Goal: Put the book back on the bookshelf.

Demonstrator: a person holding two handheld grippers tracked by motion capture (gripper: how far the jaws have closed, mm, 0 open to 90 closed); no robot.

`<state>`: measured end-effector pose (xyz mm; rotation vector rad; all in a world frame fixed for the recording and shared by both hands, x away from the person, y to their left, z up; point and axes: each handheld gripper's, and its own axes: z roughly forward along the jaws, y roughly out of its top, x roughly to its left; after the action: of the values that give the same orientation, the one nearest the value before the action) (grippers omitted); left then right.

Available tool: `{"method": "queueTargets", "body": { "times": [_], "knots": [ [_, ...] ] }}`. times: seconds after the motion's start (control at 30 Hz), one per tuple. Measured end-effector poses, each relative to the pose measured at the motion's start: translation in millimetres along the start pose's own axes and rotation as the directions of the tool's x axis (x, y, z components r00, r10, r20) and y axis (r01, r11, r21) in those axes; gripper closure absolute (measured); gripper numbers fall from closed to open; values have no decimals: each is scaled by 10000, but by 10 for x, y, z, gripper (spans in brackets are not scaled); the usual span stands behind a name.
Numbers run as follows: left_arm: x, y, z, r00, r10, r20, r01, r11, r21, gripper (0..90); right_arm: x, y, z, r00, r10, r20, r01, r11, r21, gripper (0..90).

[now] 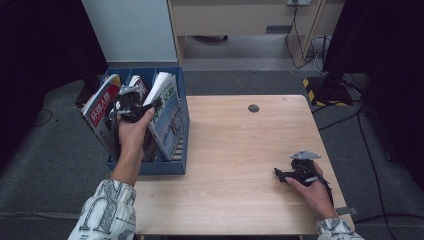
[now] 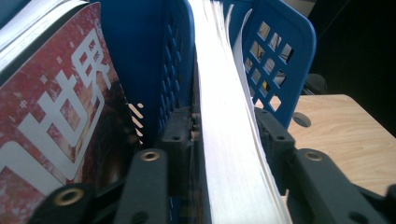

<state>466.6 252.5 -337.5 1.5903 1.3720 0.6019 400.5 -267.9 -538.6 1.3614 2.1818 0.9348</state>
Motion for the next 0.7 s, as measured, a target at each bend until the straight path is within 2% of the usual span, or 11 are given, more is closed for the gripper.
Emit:
{"method": "queueTargets", "body": {
  "times": [0.13, 0.3, 0.7],
  "knots": [
    [3, -22, -6, 9996, 273, 73, -274, 9995, 141, 503, 0, 0, 0, 10000, -1, 2, 1, 10000, 2, 81],
    [29, -54, -25, 9996, 228, 161, -230, 9996, 151, 399, 3, -1, 2, 10000, 8, 22, -8, 10000, -30, 81],
    [34, -82, -75, 9977, 432, 517, -440, 9989, 145, 323, 3, -2, 1, 10000, -19, 17, 19, 10000, -18, 80]
  ]
}}
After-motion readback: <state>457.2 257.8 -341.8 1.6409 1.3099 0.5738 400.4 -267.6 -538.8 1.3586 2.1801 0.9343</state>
